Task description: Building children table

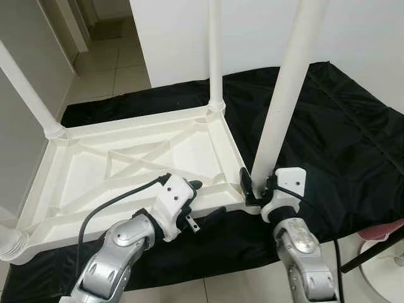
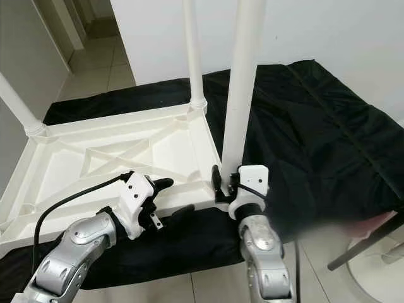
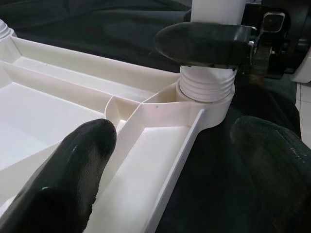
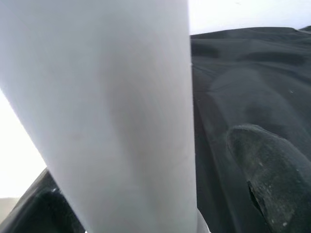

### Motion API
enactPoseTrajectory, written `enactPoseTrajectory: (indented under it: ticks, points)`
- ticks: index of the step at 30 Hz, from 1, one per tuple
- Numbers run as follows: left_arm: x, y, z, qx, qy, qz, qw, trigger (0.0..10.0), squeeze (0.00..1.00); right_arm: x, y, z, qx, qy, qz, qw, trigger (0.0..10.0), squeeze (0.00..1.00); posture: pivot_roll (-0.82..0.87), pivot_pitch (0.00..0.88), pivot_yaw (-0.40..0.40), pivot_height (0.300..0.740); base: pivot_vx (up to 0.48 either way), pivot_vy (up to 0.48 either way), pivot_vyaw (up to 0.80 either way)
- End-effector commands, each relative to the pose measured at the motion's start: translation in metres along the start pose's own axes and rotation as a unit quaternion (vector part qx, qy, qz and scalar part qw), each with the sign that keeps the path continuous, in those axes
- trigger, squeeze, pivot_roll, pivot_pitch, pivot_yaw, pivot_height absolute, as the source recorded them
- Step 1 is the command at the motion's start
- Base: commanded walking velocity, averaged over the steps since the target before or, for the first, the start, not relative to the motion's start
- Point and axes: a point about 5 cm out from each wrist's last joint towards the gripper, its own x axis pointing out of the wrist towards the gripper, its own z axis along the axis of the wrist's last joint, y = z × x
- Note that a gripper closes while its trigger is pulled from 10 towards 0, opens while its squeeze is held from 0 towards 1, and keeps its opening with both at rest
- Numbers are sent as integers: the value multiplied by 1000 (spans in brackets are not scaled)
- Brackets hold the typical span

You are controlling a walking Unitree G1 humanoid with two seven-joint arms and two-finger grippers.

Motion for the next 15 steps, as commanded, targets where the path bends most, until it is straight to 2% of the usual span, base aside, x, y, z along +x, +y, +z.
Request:
enactPoseTrajectory:
  ticks: [1, 2, 5, 8, 14, 15]
  points:
    - [-2, 1, -3, -3, 12, -12, 1000, 10000, 0, -2, 0, 2, 6, -7, 21, 1000, 10000, 0, -126, 48, 105, 740, 0, 0, 0]
    - [-3, 1, -3, -4, 12, -12, 1000, 10000, 0, -2, -4, 3, -6, -8, 48, 999, 10000, 0, -118, 44, 103, 740, 0, 0, 0]
    - [-4, 1, -4, -4, 13, -12, 1000, 10000, 0, -1, -7, 3, -17, -7, 74, 997, 10000, 0, -112, 41, 98, 740, 0, 0, 0]
    - [-7, -2, -6, -3, 18, -17, 1000, 10000, 0, 7, -16, 0, -54, 1, 133, 990, 10000, 0, -102, 31, 90, 740, 0, 0, 0]
    - [-6, 0, -7, -3, 19, -18, 1000, 10000, 0, 18, -17, -3, -68, 6, 183, 981, 10000, 0, -100, 6, 84, 740, 0, 0, 0]
    - [-4, -1, -6, 0, 17, -21, 1000, 10000, 0, 20, -16, -6, -75, 11, 205, 976, 10000, 0, -101, 2, 87, 740, 0, 0, 0]
